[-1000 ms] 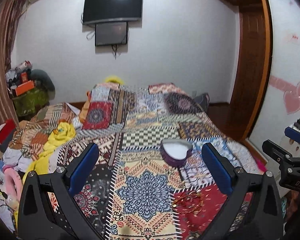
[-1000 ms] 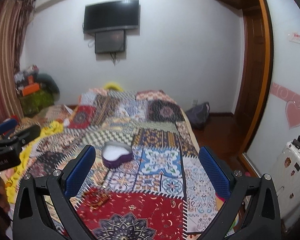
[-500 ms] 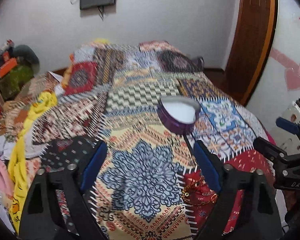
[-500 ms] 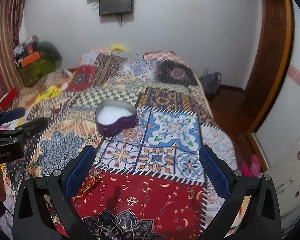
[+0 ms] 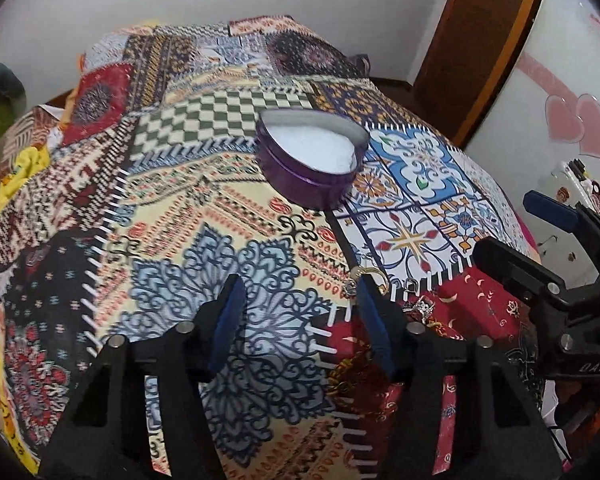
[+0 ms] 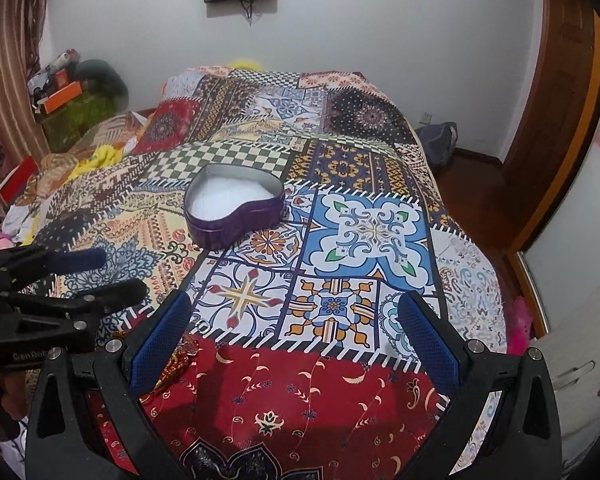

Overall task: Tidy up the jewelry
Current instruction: 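Move both tools down toward the jewelry pile on the red patch, then grasp a small earring with the left tool while the right tool grasps a gold ring, then carry the earring and gold ring in both tools over the purple heart tin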

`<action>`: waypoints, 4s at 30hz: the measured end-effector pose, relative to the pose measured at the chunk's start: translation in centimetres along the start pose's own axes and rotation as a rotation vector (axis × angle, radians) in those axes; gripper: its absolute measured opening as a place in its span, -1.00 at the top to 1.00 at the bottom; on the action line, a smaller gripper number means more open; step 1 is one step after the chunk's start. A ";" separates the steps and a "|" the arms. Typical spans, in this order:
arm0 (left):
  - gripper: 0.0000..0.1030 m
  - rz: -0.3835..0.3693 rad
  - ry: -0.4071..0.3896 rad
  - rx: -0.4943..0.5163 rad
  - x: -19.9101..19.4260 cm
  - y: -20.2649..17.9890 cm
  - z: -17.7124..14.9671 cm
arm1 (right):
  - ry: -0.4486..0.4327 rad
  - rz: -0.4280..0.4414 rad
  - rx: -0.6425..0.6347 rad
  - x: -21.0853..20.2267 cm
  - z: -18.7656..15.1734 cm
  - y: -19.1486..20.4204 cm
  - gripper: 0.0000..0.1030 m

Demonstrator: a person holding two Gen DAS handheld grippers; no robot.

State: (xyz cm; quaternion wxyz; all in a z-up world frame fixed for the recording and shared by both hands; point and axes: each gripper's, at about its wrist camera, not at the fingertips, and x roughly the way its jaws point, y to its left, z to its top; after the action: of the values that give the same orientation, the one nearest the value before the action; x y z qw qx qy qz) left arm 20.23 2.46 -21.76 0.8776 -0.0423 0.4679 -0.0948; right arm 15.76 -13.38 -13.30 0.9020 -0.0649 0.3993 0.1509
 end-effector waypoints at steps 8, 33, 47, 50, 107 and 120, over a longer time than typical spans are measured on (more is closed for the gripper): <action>0.28 -0.055 0.006 0.022 0.5 -0.7 0.0 | 0.025 0.009 0.009 0.9 -0.1 -0.3 -0.99; 0.83 -0.057 -0.109 -0.017 -3.1 1.5 0.7 | 0.065 0.115 -0.099 2.7 1.4 2.8 -0.98; 0.83 -0.030 -0.129 -0.047 -3.5 3.5 -0.4 | 0.233 0.218 -0.238 6.6 0.9 6.1 0.11; 0.83 -0.030 -0.131 -0.045 -3.5 3.4 -0.4 | 0.223 0.224 -0.251 6.4 1.0 6.2 0.35; 0.83 -0.003 -0.224 0.042 -0.4 1.4 11.3 | 0.036 0.235 -0.139 8.5 9.5 1.4 0.66; 0.83 -0.053 -0.113 0.061 4.0 1.9 11.7 | 0.120 0.263 -0.187 11.1 9.0 1.7 0.66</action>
State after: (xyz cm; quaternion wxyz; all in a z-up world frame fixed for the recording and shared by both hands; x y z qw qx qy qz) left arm 32.39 3.29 -18.76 0.9007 -0.0332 0.4133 -0.1295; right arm 28.59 -7.23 -15.42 0.8390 -0.1044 0.4418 0.3001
